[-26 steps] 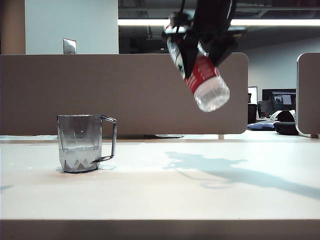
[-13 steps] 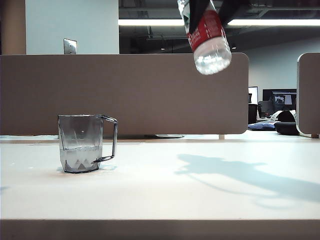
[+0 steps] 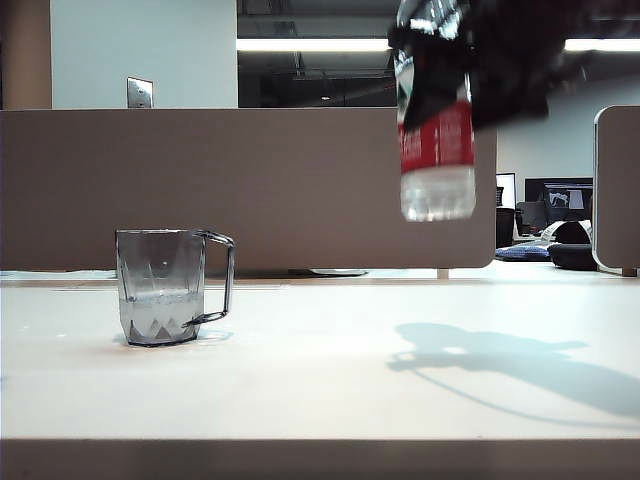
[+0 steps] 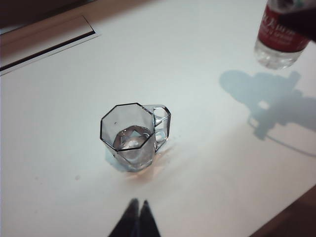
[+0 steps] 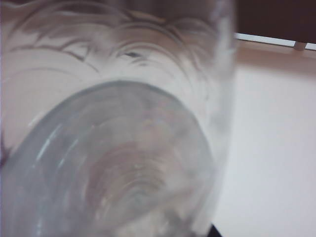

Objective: Pick up the mineral water bottle on the table and pour water into the mug until it's half full.

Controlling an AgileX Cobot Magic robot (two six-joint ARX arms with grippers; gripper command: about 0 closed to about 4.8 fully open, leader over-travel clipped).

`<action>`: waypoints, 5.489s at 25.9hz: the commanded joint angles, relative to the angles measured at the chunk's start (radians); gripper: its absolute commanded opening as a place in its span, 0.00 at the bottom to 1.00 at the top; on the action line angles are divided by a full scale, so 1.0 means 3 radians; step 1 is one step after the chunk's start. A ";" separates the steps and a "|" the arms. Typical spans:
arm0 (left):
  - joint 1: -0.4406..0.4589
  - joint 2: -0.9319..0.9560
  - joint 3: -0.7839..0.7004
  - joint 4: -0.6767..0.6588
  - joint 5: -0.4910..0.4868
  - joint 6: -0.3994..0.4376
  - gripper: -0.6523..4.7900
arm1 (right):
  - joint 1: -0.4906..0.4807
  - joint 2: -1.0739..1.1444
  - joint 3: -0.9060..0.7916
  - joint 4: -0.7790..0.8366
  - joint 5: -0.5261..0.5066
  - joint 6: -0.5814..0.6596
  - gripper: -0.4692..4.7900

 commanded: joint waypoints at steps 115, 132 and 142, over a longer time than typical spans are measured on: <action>0.0113 -0.1776 -0.3288 0.3512 -0.0148 -0.0448 0.11 | -0.0013 -0.4243 -0.2543 -0.0699 0.0482 0.0008 0.08; 0.0930 -0.1872 -0.3396 0.3424 -0.0201 -0.0468 0.11 | -0.0969 -0.4243 -0.2543 -0.0685 -0.0034 -0.0601 0.08; 0.0928 -0.1873 -0.3396 0.3413 -0.0515 -0.0470 0.11 | -0.1123 -0.4245 -0.2543 -0.0693 -0.0032 -0.0603 0.08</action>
